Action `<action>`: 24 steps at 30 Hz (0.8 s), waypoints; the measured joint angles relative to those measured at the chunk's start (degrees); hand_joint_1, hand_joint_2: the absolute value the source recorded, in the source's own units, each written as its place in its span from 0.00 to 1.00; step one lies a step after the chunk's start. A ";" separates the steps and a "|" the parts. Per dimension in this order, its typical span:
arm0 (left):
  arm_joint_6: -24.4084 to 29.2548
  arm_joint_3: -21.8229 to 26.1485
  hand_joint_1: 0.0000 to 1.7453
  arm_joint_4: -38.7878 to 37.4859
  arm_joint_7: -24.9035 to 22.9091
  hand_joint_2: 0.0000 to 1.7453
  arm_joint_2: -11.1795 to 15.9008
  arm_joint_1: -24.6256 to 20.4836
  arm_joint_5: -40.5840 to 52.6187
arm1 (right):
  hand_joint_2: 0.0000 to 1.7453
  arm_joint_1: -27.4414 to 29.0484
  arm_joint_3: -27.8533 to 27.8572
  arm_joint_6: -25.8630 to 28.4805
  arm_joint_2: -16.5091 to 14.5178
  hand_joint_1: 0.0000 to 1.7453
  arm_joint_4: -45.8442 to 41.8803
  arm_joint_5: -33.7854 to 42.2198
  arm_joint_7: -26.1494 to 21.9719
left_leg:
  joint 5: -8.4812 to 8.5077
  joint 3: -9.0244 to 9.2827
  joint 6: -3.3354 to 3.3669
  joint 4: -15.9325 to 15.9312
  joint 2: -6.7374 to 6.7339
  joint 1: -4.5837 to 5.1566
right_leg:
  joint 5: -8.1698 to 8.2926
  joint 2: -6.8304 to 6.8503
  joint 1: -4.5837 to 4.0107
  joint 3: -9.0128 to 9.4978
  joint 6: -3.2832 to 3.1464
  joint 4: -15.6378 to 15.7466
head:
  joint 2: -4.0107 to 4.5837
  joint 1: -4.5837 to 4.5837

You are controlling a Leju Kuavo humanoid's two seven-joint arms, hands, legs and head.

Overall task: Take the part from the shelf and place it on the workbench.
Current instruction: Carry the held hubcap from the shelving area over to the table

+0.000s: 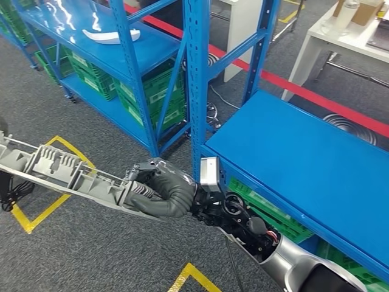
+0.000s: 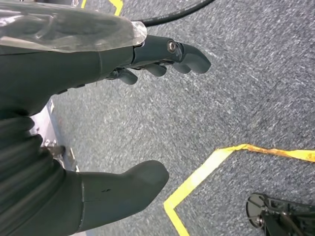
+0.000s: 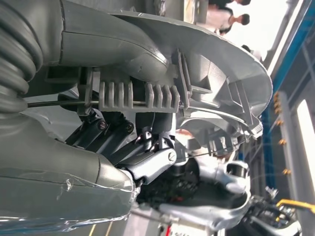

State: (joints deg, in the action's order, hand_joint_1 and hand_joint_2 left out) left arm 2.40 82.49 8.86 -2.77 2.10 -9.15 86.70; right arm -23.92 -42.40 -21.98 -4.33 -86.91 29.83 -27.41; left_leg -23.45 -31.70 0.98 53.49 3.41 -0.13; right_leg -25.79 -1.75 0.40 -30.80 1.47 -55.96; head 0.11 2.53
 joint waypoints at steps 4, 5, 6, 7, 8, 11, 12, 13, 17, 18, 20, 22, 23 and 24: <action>0.14 0.00 0.00 -0.01 -0.25 1.00 -0.02 0.15 -0.29 | 1.00 -0.16 -0.02 -0.48 -0.01 1.00 0.35 0.28 -0.21 | -0.07 -0.54 -1.21 0.30 0.59 -0.15 | 0.62 0.54 -0.16 0.69 -1.05 2.04 | 0.00 -0.39; 0.16 0.00 0.00 -0.02 -0.33 1.00 -0.02 0.17 -0.34 | 1.00 -0.20 -0.05 -0.54 -0.02 1.00 0.46 0.37 -0.23 | -0.78 -1.05 -1.50 1.40 0.12 -0.16 | 0.80 0.90 -0.07 0.80 -1.35 2.30 | 0.00 -0.60; 0.18 0.01 0.00 -0.02 -0.51 1.00 -0.03 0.15 -0.38 | 1.00 -0.24 -0.07 -0.60 -0.03 1.00 0.59 0.55 -0.27 | -2.14 -2.15 -1.77 3.80 -0.56 -0.18 | 0.95 1.31 0.06 0.92 -1.60 2.54 | 0.00 -0.90; 0.19 0.01 0.00 -0.03 -0.73 1.00 -0.04 0.11 -0.39 | 1.00 -0.27 -0.09 -0.65 -0.04 1.00 0.76 0.78 -0.32 | -4.03 -3.90 -2.02 7.47 -1.42 -0.24 | 0.99 1.73 0.08 0.95 -1.73 2.63 | 0.00 -1.24; 0.22 0.02 0.00 -0.03 -0.95 1.00 -0.04 0.07 -0.39 | 1.00 -0.28 -0.11 -0.68 -0.04 1.00 0.97 1.00 -0.38 | -6.03 -6.08 -2.28 11.79 -2.02 -0.29 | 0.97 2.09 0.07 0.91 -1.81 2.64 | 0.00 -1.61; 0.37 0.02 0.00 -0.04 -1.41 1.00 -0.13 0.14 -0.39 | 1.00 -0.27 -0.19 -0.75 -0.04 1.00 1.60 1.25 -0.53 | -7.24 -9.25 -2.70 17.51 -2.77 -0.60 | 0.87 3.20 0.06 0.82 -1.82 2.62 | 0.00 -1.97; 0.43 0.02 0.00 -0.05 -1.50 1.00 -0.14 0.17 -0.39 | 1.00 -0.27 -0.20 -0.75 -0.04 1.00 1.76 1.25 -0.56 | -5.55 -7.88 -2.71 14.71 -3.05 -0.71 | 0.82 3.51 0.07 0.88 -1.74 2.61 | 0.00 -2.01; 0.49 0.02 0.00 -0.05 -1.60 1.00 -0.14 0.17 -0.39 | 1.00 -0.28 -0.20 -0.75 -0.04 1.00 1.89 1.25 -0.58 | -3.48 -5.53 -2.67 10.23 -3.65 -0.78 | 0.73 3.78 0.07 1.00 -1.61 2.61 | 0.00 -2.03; 0.65 0.02 0.00 -0.05 -2.05 1.00 -0.14 -0.08 -0.41 | 1.00 -0.43 -0.23 -0.75 -0.07 1.00 2.09 1.26 -0.57 | -0.25 -0.24 -1.57 -0.15 -5.39 -0.21 | 0.18 4.60 -0.41 1.42 -0.53 2.56 | 0.00 -1.87; 0.67 0.02 0.00 -0.05 -2.08 1.00 -0.14 -0.08 -0.41 | 1.00 -0.47 -0.25 -0.75 -0.08 1.00 2.10 1.26 -0.56 | -0.17 -0.29 -1.18 -0.19 -4.89 -0.17 | 0.05 4.87 -0.39 1.53 -0.23 2.61 | 0.00 -1.75; 0.69 0.02 0.00 -0.05 -2.10 1.00 -0.16 -0.04 -0.41 | 1.00 -0.47 -0.27 -0.75 -0.08 1.00 2.10 1.27 -0.56 | -0.01 -0.11 -0.52 -0.45 -4.19 -0.32 | -0.98 4.57 -0.18 1.28 0.35 1.47 | 0.00 -1.65; 0.70 0.02 0.00 -0.05 -2.10 1.00 -0.20 -0.04 -0.41 | 1.00 -0.44 -0.27 -0.75 -0.08 1.00 2.11 1.27 -0.54 | 0.15 0.09 0.08 -0.66 -3.63 -0.46 | -4.32 3.12 0.00 -1.14 0.73 -4.25 | 0.00 -1.27; 0.70 0.02 0.00 -0.05 -2.11 1.00 -0.20 -0.04 -0.41 | 1.00 -0.38 -0.27 -0.75 -0.07 1.00 2.11 1.27 -0.49 | 0.14 0.10 0.27 -0.66 -3.32 -0.40 | -6.51 2.45 -0.01 -3.22 0.82 -8.75 | 0.00 -1.02; 0.70 0.03 0.00 -0.05 -2.13 1.00 -0.20 -0.04 -0.41 | 1.00 -0.29 -0.28 -0.73 -0.07 1.00 2.13 1.27 -0.43 | 0.12 0.11 0.36 -0.64 -2.98 -0.35 | -8.18 2.13 -0.01 -5.29 0.88 -12.97 | 0.00 -0.76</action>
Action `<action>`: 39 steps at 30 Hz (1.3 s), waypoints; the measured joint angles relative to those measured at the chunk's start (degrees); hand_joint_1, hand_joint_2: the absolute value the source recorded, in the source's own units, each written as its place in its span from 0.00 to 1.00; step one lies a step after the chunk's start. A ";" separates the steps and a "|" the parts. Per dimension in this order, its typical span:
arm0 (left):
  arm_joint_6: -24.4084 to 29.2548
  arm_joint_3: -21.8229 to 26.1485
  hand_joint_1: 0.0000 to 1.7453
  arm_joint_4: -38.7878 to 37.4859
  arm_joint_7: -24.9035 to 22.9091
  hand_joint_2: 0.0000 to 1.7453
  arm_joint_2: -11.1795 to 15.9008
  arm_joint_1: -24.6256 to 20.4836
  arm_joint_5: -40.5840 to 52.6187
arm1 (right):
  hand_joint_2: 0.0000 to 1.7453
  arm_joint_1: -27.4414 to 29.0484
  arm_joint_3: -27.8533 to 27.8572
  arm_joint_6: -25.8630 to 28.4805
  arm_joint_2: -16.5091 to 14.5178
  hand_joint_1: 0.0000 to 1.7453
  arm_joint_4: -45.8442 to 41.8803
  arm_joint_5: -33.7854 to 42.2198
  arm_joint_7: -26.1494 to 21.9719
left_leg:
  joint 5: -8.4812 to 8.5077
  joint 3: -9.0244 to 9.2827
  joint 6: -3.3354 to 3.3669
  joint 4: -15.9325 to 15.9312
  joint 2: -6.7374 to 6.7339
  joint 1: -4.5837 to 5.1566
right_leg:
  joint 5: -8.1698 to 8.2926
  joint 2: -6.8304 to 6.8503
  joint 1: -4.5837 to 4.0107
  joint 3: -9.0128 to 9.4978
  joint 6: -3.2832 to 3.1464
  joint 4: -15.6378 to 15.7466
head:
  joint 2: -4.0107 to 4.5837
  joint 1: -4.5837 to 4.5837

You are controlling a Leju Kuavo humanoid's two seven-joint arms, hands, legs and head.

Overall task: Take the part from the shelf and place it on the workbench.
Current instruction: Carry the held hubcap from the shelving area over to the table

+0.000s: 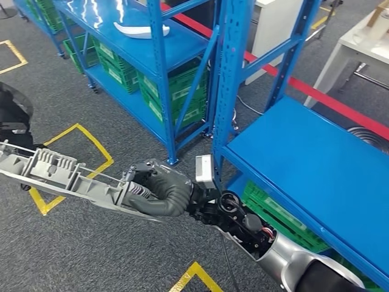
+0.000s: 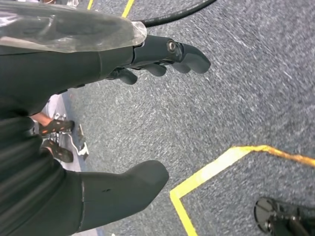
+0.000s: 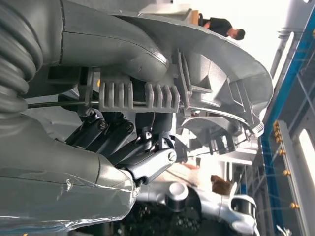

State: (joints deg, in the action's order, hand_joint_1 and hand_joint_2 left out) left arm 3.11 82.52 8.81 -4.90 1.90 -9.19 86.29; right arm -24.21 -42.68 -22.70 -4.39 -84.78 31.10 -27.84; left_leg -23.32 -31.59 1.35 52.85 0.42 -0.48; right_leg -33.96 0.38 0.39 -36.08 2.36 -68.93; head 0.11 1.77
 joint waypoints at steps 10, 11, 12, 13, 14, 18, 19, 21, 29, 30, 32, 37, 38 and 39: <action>0.19 0.02 0.00 -0.01 -0.10 1.00 -0.20 0.24 0.00 | 1.00 0.16 -0.08 0.21 -0.01 1.00 -0.01 0.02 0.40 | -0.21 0.03 -1.47 0.40 3.32 0.12 | 8.73 -1.49 -0.24 6.36 -1.80 15.28 | 0.00 0.47; 0.19 0.02 0.00 -0.01 -0.14 1.00 -0.24 0.29 0.00 | 1.00 0.15 -0.11 0.22 -0.01 1.00 -0.02 0.02 0.44 | -0.68 -0.26 -1.79 1.06 2.86 0.08 | 8.91 -1.19 -0.19 6.45 -2.18 15.50 | 0.00 0.34; 0.19 0.02 0.00 -0.02 -0.19 1.00 -0.27 0.29 0.00 | 1.00 0.14 -0.14 0.22 -0.02 1.00 -0.02 0.03 0.49 | -1.80 -1.11 -2.08 2.90 2.19 0.04 | 9.08 -0.85 -0.08 6.54 -2.48 15.72 | 0.00 0.09; 0.19 0.02 0.00 -0.02 -0.22 1.00 -0.29 0.26 0.00 | 1.00 0.15 -0.17 0.23 -0.02 1.00 -0.02 0.04 0.56 | -3.54 -2.56 -2.34 6.06 1.41 0.01 | 9.18 -0.48 0.03 6.59 -2.68 15.89 | 0.00 -0.22; 0.19 0.03 0.00 -0.02 -0.24 1.00 -0.31 0.21 0.00 | 1.00 0.16 -0.21 0.23 -0.02 1.00 -0.02 0.05 0.63 | -5.61 -4.58 -2.63 10.22 0.75 -0.02 | 9.18 -0.18 0.02 6.57 -2.76 15.90 | 0.00 -0.58; 0.21 0.07 0.00 -0.02 -0.18 1.00 -0.39 0.24 0.04 | 1.00 0.19 -0.36 0.25 -0.02 1.00 0.00 0.16 0.87 | -7.14 -8.26 -3.14 17.11 0.07 -0.27 | 9.09 1.10 -0.01 6.47 -2.76 15.87 | 0.00 -1.15; 0.22 0.08 0.00 -0.02 -0.14 1.00 -0.38 0.25 0.06 | 1.00 0.19 -0.38 0.27 -0.02 1.00 0.00 0.21 0.90 | -5.23 -6.36 -3.06 13.37 -0.25 -0.32 | 9.04 1.37 -0.01 6.53 -2.69 15.86 | 0.00 -1.20; 0.24 0.08 0.00 -0.02 -0.08 1.00 -0.32 0.16 0.14 | 1.00 0.17 -0.38 0.31 -0.02 1.00 -0.01 0.28 0.92 | -1.78 -1.66 -2.68 4.47 -1.69 -0.22 | 8.84 1.82 -0.18 6.71 -2.32 15.80 | 0.00 -1.29; 0.26 0.08 0.00 -0.02 -0.05 1.00 -0.31 0.03 0.38 | 1.00 0.12 -0.41 0.30 -0.01 1.00 -0.03 0.31 1.02 | -0.19 0.47 -0.10 -0.21 -0.46 -0.03 | 3.03 0.66 -0.10 3.15 -0.15 6.79 | 0.00 -0.37; 0.26 0.08 0.00 -0.02 -0.05 1.00 -0.31 0.04 0.40 | 1.00 0.18 -0.41 0.30 -0.01 1.00 -0.03 0.31 1.02 | -0.19 0.45 0.08 -0.20 -0.17 0.00 | 0.96 0.16 -0.07 0.91 -0.04 2.10 | 0.00 -0.10; 0.29 0.08 0.00 -0.02 -0.04 1.00 -0.30 0.07 0.43 | 1.00 0.29 -0.42 0.31 0.00 1.00 -0.02 0.31 1.05 | -0.20 0.45 0.14 -0.16 0.64 0.08 | -0.39 -0.18 -0.03 -1.99 0.05 -3.39 | 0.00 0.24; 0.32 0.20 0.00 -0.03 -0.04 1.00 -0.39 0.04 0.49 | 1.00 0.13 -0.40 0.33 0.00 1.00 -0.02 0.29 1.07 | -0.44 0.64 -0.34 0.21 2.81 0.28 | 8.38 -1.84 -0.05 5.14 -0.86 12.92 | 0.00 0.84; 0.32 0.26 0.00 -0.04 -0.03 1.00 -0.42 0.06 0.50 | 1.00 0.10 -0.41 0.33 0.00 1.00 -0.02 0.29 1.08 | -0.48 0.54 -0.59 0.27 3.10 0.32 | 8.85 -2.16 -0.11 5.89 -1.07 14.66 | 0.00 0.76; 0.32 0.31 0.00 -0.04 -0.03 1.00 -0.43 0.10 0.51 | 1.00 0.07 -0.42 0.32 0.00 1.00 -0.02 0.29 1.08 | -0.46 0.44 -0.92 0.26 3.34 0.34 | 8.88 -2.11 -0.22 6.08 -1.29 15.24 | 0.00 0.63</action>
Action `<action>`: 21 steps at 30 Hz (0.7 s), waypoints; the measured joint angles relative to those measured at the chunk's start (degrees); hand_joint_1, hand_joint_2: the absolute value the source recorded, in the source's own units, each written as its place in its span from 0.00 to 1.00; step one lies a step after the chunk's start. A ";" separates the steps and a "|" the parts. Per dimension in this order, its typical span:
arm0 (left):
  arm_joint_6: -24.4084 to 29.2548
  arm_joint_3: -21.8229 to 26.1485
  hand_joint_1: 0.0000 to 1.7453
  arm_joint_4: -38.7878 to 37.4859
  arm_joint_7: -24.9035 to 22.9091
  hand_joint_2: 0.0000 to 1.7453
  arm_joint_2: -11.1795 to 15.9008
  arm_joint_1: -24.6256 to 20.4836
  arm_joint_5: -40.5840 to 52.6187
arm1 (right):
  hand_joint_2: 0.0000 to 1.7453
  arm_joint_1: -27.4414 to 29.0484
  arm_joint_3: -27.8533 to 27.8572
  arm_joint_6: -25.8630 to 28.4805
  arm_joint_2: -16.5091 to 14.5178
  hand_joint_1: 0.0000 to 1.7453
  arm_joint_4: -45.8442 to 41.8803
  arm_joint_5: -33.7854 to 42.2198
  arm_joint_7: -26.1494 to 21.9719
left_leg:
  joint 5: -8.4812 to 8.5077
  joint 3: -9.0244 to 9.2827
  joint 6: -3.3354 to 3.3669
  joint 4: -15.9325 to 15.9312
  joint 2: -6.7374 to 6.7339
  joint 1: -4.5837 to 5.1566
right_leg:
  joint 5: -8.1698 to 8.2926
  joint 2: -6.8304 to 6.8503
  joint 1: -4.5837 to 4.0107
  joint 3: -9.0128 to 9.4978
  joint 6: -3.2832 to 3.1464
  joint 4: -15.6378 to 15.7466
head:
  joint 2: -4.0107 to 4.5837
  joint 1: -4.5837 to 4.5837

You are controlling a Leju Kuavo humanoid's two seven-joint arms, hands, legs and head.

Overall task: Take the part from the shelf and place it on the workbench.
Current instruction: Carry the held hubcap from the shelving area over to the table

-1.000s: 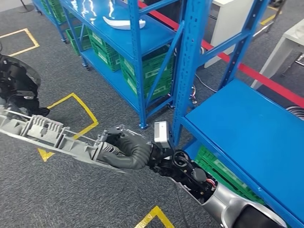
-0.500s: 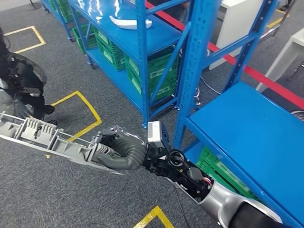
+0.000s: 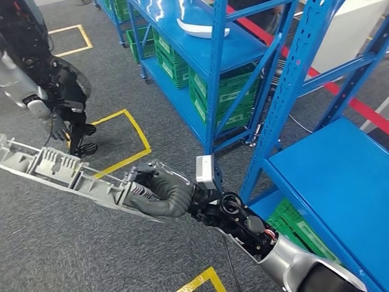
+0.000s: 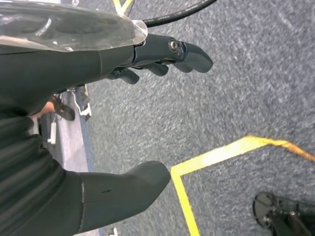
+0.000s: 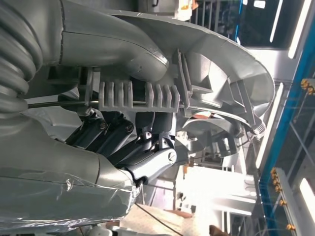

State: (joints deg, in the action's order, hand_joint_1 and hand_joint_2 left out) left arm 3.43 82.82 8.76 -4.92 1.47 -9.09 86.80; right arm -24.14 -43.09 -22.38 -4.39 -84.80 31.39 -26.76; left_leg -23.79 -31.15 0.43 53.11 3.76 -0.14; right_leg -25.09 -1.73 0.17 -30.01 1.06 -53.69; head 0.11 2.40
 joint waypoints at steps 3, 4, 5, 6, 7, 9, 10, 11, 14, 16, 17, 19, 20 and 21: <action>0.00 0.05 0.00 -0.03 0.01 1.00 0.01 0.19 0.05 | 1.00 -0.08 -0.02 0.03 -0.02 1.00 -0.02 -0.05 0.08 | -0.79 -0.70 -0.90 1.14 -0.40 -0.19 | 0.53 1.00 0.12 0.16 -0.95 0.62 | 0.00 -0.42; 0.00 0.07 0.00 -0.04 0.01 1.00 0.02 0.17 0.09 | 1.00 -0.11 -0.03 0.06 -0.02 1.00 -0.02 -0.09 0.13 | -2.15 -1.77 -1.17 3.45 -1.11 -0.22 | 0.71 1.39 0.23 0.24 -1.21 0.88 | 0.00 -0.71; 0.00 0.08 0.00 -0.06 0.02 1.00 0.03 0.13 0.12 | 1.00 -0.14 -0.05 0.10 -0.02 1.00 -0.01 -0.15 0.20 | -4.10 -3.47 -1.42 7.10 -1.93 -0.27 | 0.79 1.81 0.28 0.26 -1.37 0.99 | 0.00 -1.01; 0.00 0.09 0.00 -0.07 0.03 1.00 0.04 0.09 0.15 | 1.00 -0.15 -0.07 0.16 -0.02 1.00 -0.01 -0.19 0.26 | -6.21 -5.65 -1.72 11.51 -2.50 -0.30 | 0.78 2.19 0.27 0.21 -1.47 1.00 | 0.00 -1.33; 0.00 0.11 0.00 -0.07 0.04 1.00 0.06 0.07 0.16 | 1.00 -0.14 -0.09 0.23 -0.02 1.00 0.00 -0.22 0.31 | -7.75 -7.67 -1.98 15.53 -2.77 -0.38 | 0.76 2.65 0.25 0.17 -1.50 0.99 | 0.00 -1.58; -0.01 0.13 0.00 -0.08 0.07 1.00 0.06 0.11 0.16 | 1.00 -0.12 -0.13 0.35 -0.02 1.00 0.00 -0.26 0.37 | -7.72 -8.97 -2.30 17.80 -3.12 -0.59 | 0.71 3.59 0.25 0.12 -1.46 0.97 | 0.00 -1.82; -0.02 0.13 0.00 -0.09 0.07 1.00 0.08 0.13 0.16 | 1.00 -0.11 -0.15 0.39 -0.02 1.00 0.00 -0.28 0.38 | -6.10 -7.63 -2.36 15.06 -3.52 -0.70 | 0.66 4.05 0.26 0.15 -1.39 0.95 | 0.00 -1.88; -0.02 0.13 0.00 -0.09 0.09 1.00 0.09 0.12 0.16 | 1.00 -0.12 -0.16 0.42 -0.02 1.00 0.00 -0.29 0.39 | -4.11 -5.27 -2.38 10.60 -4.46 -0.77 | 0.58 4.50 0.26 0.25 -1.25 0.92 | 0.00 -1.92; -0.02 0.14 0.00 -0.10 0.15 1.00 0.10 -0.22 0.16 | 1.00 -0.18 -0.17 0.44 -0.02 1.00 -0.02 -0.33 0.43 | -0.62 -0.18 -1.74 0.57 -7.64 -0.50 | 0.01 5.86 -0.15 0.59 -0.38 0.67 | 0.00 -1.93; -0.02 0.15 0.00 -0.11 0.16 1.00 0.11 -0.32 0.16 | 1.00 -0.23 -0.19 0.43 -0.02 1.00 -0.02 -0.35 0.43 | -0.34 -0.18 -0.90 0.08 -6.75 -0.30 | -0.35 7.04 -0.27 0.83 0.25 0.66 | 0.00 -1.72; -0.02 0.15 0.00 -0.11 0.16 1.00 0.11 -0.27 0.16 | 1.00 -0.23 -0.21 0.43 -0.02 1.00 -0.03 -0.36 0.43 | -0.24 -0.18 -0.53 0.03 -6.04 -0.35 | -0.61 7.27 -0.15 0.94 0.57 0.49 | 0.00 -1.66; -0.02 0.15 0.00 -0.11 0.15 1.00 0.12 -0.21 0.16 | 1.00 -0.22 -0.23 0.42 -0.02 1.00 -0.04 -0.36 0.44 | 0.03 -0.06 0.22 -0.18 -4.79 -0.53 | -2.77 5.59 0.14 -0.09 1.12 -2.55 | 0.00 -1.48; -0.01 0.16 0.00 -0.11 0.15 1.00 0.12 -0.21 0.16 | 1.00 -0.20 -0.25 0.42 -0.01 1.00 -0.04 -0.36 0.44 | 0.14 -0.03 0.51 -0.23 -4.22 -0.58 | -4.75 4.11 0.27 -1.65 1.31 -6.15 | 0.00 -1.25; -0.01 0.16 0.00 -0.11 0.15 1.00 0.12 -0.22 0.16 | 1.00 -0.15 -0.25 0.42 0.01 1.00 -0.03 -0.36 0.43 | 0.18 -0.07 0.72 -0.23 -3.62 -0.54 | -6.94 2.86 0.30 -3.76 1.42 -10.69 | 0.00 -0.98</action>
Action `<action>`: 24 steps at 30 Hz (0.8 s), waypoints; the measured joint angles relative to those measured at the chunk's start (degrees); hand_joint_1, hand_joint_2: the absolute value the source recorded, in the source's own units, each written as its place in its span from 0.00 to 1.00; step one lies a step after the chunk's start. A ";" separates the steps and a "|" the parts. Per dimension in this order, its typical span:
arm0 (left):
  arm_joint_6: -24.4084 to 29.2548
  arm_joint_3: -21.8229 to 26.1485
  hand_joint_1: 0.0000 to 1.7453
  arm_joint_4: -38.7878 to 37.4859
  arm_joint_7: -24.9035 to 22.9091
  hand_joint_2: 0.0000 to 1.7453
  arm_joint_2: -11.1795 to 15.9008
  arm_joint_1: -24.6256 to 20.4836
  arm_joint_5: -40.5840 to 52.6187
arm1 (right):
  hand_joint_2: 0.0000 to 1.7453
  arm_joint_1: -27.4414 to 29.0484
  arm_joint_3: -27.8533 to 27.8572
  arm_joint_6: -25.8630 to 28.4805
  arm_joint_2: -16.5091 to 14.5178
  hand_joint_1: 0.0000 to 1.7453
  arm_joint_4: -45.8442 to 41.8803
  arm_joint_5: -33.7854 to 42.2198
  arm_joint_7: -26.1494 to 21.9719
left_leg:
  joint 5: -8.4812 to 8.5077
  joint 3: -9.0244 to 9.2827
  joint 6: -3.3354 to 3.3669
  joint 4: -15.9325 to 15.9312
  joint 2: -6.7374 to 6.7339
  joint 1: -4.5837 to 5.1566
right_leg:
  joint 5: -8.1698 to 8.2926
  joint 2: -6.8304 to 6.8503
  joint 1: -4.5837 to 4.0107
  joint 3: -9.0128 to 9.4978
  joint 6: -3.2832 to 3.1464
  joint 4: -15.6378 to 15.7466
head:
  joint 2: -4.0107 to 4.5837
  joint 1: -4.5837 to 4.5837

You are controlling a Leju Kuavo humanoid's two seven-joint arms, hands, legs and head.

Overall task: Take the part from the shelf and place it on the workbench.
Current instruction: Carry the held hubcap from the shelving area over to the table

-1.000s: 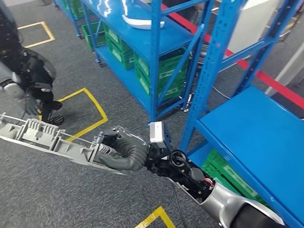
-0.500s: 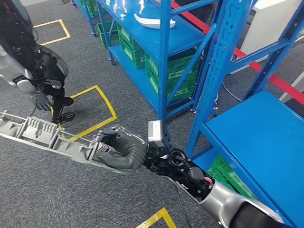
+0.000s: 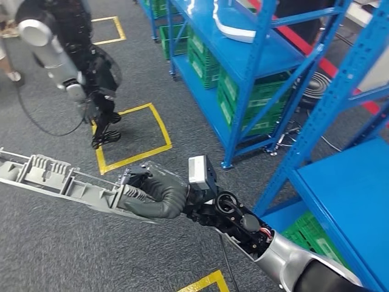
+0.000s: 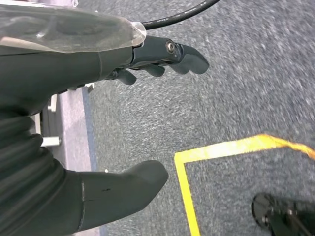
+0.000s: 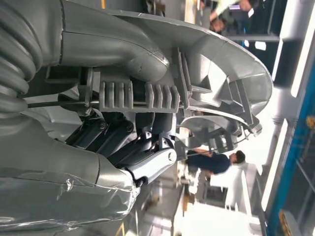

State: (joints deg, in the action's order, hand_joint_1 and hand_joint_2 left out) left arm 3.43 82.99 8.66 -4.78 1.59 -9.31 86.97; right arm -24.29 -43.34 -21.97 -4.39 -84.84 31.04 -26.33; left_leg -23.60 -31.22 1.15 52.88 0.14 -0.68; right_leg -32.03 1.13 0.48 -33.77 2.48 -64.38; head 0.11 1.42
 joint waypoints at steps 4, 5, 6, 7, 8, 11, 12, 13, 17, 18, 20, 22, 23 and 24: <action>0.00 0.01 0.00 0.00 0.01 1.00 0.04 0.08 0.00 | 1.00 0.21 -0.02 0.00 0.01 1.00 0.02 0.00 0.01 | 0.03 0.08 0.15 0.04 3.04 0.26 | -0.33 -1.18 -0.01 -3.63 -0.33 -6.10 | 0.00 0.76; 0.00 0.02 0.00 0.00 0.01 1.00 0.02 0.09 0.00 | 1.00 0.21 -0.02 0.01 0.00 1.00 0.02 0.00 0.02 | 0.02 0.19 0.14 0.04 3.83 0.28 | 2.08 -1.84 -0.05 -1.89 -0.66 -2.04 | 0.00 0.86; -0.01 0.02 0.00 -0.02 0.01 1.00 -0.07 0.09 0.00 | 1.00 0.19 -0.02 0.02 0.00 1.00 0.01 -0.01 0.02 | 0.02 0.25 0.08 0.05 4.55 0.29 | 4.41 -3.21 -0.11 0.20 -1.05 2.78 | 0.00 0.95; 0.00 0.03 0.00 -0.03 0.00 1.00 -0.15 0.07 0.01 | 1.00 0.15 -0.02 0.02 0.00 1.00 0.01 -0.01 0.01 | 0.00 0.23 -0.05 0.12 5.26 0.31 | 6.14 -4.38 -0.15 2.02 -1.36 6.96 | 0.00 0.97; -0.01 0.03 0.00 -0.05 -0.01 1.00 -0.23 0.07 0.01 | 1.00 0.12 -0.02 0.02 0.00 1.00 0.01 -0.04 0.01 | 0.01 0.12 -0.26 0.18 5.83 0.28 | 7.07 -5.24 -0.23 3.17 -1.56 9.62 | 0.00 0.97; -0.02 0.05 0.00 -0.08 -0.04 1.00 -0.16 0.36 0.02 | 1.00 0.01 -0.04 0.02 -0.02 1.00 0.00 -0.13 0.04 | 0.20 -0.25 -1.29 -0.05 7.34 0.05 | 7.50 -4.23 -0.30 3.95 -2.05 11.34 | 0.00 0.91; -0.02 0.06 0.00 -0.10 -0.05 1.00 -0.13 0.48 0.02 | 1.00 -0.02 -0.06 0.02 -0.04 1.00 -0.01 -0.14 0.08 | -0.11 -0.52 -1.58 0.34 6.86 0.08 | 7.73 -3.60 -0.17 4.13 -2.28 11.77 | 0.00 0.81; -0.03 0.07 0.00 -0.12 -0.07 1.00 -0.13 0.52 0.02 | 1.00 -0.06 -0.07 0.02 -0.05 1.00 -0.04 -0.15 0.10 | -1.09 -1.30 -1.79 1.84 5.65 0.16 | 8.00 -2.91 -0.02 4.26 -2.51 12.19 | 0.00 0.52; -0.02 0.07 0.00 -0.15 -0.04 1.00 -0.09 0.29 0.03 | 1.00 0.02 -0.10 0.02 -0.07 1.00 -0.08 -0.30 0.14 | -8.04 -8.28 -2.80 16.15 0.75 -0.02 | 8.14 0.09 -0.03 4.26 -2.86 12.61 | 0.00 -0.70; -0.02 0.07 0.00 -0.15 -0.03 1.00 -0.10 0.32 0.04 | 1.00 0.03 -0.10 0.02 -0.07 1.00 -0.08 -0.37 0.15 | -8.16 -8.95 -3.06 17.45 0.50 -0.20 | 8.08 0.85 -0.03 4.20 -2.83 12.59 | 0.00 -0.81; -0.02 0.07 0.00 -0.15 -0.01 1.00 -0.05 0.39 0.07 | 1.00 0.05 -0.11 0.04 -0.07 1.00 -0.08 -0.50 0.15 | -5.32 -6.33 -3.49 12.49 -0.38 -0.64 | 7.93 2.23 0.04 4.19 -2.57 12.48 | 0.00 -0.93; -0.04 0.07 0.00 -0.16 -0.01 1.00 -0.03 0.29 0.10 | 1.00 0.02 -0.10 0.08 -0.07 1.00 -0.09 -0.57 0.14 | -1.97 -1.56 -3.63 3.86 -3.05 -0.82 | 7.52 3.38 -0.11 4.34 -1.91 12.10 | 0.00 -1.04; -0.05 0.07 0.00 -0.17 -0.01 1.00 -0.05 0.21 0.11 | 1.00 0.00 -0.10 0.08 -0.07 1.00 -0.09 -0.62 0.14 | -1.11 -0.15 -3.39 1.29 -3.95 -0.78 | 7.25 3.87 -0.24 4.43 -1.53 11.90 | 0.00 -0.97; -0.08 0.08 0.00 -0.17 -0.01 1.00 -0.08 0.13 0.12 | 1.00 -0.03 -0.09 0.09 -0.07 1.00 -0.11 -0.72 0.14 | -0.84 0.30 -3.00 0.31 -4.32 -0.70 | 7.01 4.35 -0.39 4.52 -1.16 11.74 | 0.00 -0.85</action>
State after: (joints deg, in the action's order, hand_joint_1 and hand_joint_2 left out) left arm 3.35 83.06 8.48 -4.79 1.51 -9.18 87.09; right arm -24.33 -43.44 -21.88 -4.46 -84.95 30.32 -26.20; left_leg -24.45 -30.92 -1.85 53.19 -4.18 -1.38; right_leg -25.03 5.48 0.08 -29.24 1.32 -52.64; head 0.11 0.57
